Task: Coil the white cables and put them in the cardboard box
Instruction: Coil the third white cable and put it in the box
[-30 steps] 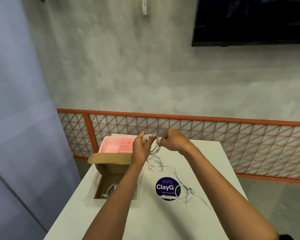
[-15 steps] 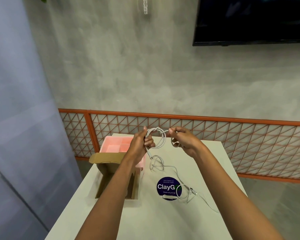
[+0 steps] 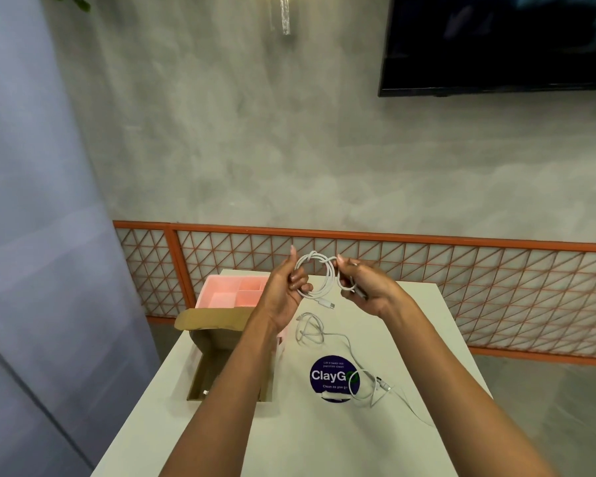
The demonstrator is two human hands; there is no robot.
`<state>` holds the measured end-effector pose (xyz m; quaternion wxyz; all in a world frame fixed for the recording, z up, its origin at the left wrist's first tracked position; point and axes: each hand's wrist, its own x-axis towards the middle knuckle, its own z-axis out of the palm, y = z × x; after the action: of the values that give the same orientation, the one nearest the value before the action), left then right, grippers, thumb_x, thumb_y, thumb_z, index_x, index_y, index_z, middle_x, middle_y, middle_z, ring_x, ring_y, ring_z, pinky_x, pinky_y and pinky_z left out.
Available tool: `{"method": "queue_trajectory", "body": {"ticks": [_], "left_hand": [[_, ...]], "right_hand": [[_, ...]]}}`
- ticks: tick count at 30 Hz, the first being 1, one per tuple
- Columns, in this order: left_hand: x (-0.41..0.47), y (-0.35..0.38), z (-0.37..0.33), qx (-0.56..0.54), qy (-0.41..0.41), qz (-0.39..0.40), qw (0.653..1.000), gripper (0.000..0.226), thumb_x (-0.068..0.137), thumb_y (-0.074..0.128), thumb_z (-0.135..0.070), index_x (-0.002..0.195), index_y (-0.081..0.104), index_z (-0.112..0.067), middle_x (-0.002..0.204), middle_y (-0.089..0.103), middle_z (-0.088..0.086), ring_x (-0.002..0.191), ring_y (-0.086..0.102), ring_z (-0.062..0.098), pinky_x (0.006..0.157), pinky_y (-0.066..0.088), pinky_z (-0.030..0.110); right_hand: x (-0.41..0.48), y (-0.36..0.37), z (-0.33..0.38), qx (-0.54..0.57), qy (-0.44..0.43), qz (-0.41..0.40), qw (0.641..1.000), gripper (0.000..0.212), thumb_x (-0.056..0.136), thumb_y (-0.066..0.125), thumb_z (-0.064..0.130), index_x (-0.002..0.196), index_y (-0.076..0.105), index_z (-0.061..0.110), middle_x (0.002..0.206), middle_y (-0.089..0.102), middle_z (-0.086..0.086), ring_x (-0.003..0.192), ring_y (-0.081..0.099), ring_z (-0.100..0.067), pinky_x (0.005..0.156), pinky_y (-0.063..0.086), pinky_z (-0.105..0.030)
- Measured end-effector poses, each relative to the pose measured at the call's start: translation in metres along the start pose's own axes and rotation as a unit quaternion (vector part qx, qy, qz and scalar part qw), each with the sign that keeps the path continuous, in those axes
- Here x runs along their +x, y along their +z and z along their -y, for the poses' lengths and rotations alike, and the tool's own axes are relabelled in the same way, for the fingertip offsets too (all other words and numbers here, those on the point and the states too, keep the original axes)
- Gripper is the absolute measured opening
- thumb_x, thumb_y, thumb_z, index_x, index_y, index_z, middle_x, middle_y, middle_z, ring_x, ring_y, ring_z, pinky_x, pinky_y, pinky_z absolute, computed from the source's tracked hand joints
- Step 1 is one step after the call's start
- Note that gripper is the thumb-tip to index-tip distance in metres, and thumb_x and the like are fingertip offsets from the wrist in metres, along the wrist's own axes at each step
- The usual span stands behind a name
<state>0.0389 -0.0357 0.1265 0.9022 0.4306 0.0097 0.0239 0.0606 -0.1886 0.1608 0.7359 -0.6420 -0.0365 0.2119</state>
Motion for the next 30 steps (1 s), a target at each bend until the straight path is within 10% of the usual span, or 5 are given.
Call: {"method": "queue_trajectory", "body": {"ticks": [4, 19, 25, 30], "left_hand": [[-0.002, 0.007, 0.005, 0.154, 0.052, -0.027, 0.986, 0.027, 0.087, 0.065, -0.015, 0.111, 0.062, -0.003, 0.087, 0.06, 0.002, 0.041, 0.038, 0.0, 0.039, 0.03, 0.013], [-0.003, 0.012, -0.001, 0.255, 0.089, -0.018, 0.963, 0.018, 0.08, 0.071, -0.003, 0.098, 0.068, -0.002, 0.079, 0.063, 0.01, 0.051, 0.044, 0.007, 0.042, 0.03, 0.017], [0.005, 0.004, -0.006, 0.224, 0.122, -0.11, 0.961, 0.016, 0.083, 0.069, -0.006, 0.098, 0.068, -0.006, 0.08, 0.064, 0.006, 0.048, 0.046, 0.004, 0.04, 0.031, 0.016], [0.01, -0.005, -0.016, 0.203, 0.138, -0.164, 0.955, 0.022, 0.083, 0.07, -0.01, 0.104, 0.066, -0.007, 0.079, 0.062, 0.001, 0.043, 0.044, 0.0, 0.04, 0.034, 0.015]], "right_hand": [[0.0, -0.003, -0.006, -0.07, -0.006, -0.005, 0.997, 0.023, 0.099, 0.047, 0.028, 0.083, 0.061, 0.021, 0.071, 0.052, 0.006, 0.058, 0.037, -0.005, 0.049, 0.034, -0.016], [0.006, -0.012, -0.014, -0.036, -0.033, 0.01, 0.999, 0.02, 0.095, 0.053, 0.033, 0.089, 0.064, 0.018, 0.066, 0.06, 0.011, 0.058, 0.036, -0.006, 0.053, 0.03, -0.019], [0.01, -0.022, -0.02, -0.019, -0.102, -0.03, 0.994, 0.053, 0.091, 0.038, 0.06, 0.1, 0.062, 0.014, 0.075, 0.049, 0.004, 0.055, 0.034, -0.007, 0.053, 0.03, -0.022], [0.011, -0.044, -0.03, -0.013, -0.131, 0.107, 0.985, 0.034, 0.1, 0.039, 0.027, 0.108, 0.066, 0.006, 0.071, 0.043, 0.003, 0.064, 0.04, -0.007, 0.065, 0.039, -0.018]]}}
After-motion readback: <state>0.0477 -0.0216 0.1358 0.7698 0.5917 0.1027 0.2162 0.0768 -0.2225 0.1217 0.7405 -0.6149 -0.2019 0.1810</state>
